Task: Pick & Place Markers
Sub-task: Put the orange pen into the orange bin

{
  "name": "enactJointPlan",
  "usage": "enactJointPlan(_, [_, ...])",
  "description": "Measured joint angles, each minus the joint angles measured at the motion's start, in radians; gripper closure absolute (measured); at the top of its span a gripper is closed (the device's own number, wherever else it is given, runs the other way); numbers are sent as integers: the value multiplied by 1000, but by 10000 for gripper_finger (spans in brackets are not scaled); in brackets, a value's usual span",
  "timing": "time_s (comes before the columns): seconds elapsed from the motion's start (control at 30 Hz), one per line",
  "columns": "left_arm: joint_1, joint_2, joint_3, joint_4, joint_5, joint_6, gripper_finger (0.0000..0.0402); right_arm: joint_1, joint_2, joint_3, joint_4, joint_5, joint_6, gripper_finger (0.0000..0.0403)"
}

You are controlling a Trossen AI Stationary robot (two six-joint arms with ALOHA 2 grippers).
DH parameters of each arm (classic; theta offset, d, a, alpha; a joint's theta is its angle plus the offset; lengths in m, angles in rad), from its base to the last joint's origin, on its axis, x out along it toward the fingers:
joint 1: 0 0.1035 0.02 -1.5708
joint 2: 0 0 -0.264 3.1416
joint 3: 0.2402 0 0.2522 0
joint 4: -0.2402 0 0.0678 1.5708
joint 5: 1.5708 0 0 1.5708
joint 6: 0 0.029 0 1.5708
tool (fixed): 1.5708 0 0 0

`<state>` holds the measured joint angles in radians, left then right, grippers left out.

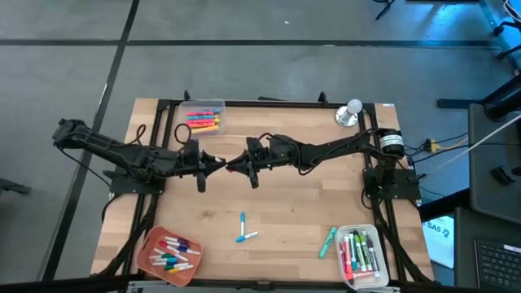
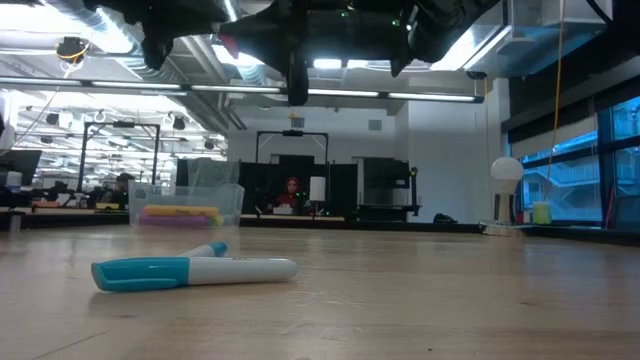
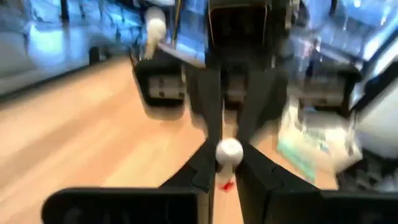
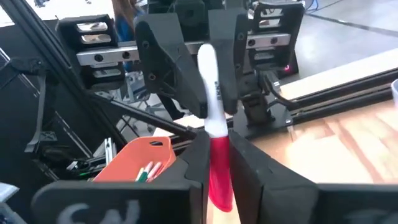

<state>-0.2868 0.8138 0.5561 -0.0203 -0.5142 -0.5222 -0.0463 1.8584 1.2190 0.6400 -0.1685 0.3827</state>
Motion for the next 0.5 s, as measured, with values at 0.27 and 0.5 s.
enactJointPlan(0.27, [-50, 1, 14, -156, 11, -42, 370, -3, -3, 2, -3, -14, 4, 356])
enactJointPlan(0.5, [-86, -1, 13, -245, 150, -168, 370, -2, -4, 2, -43, -17, 49, 355])
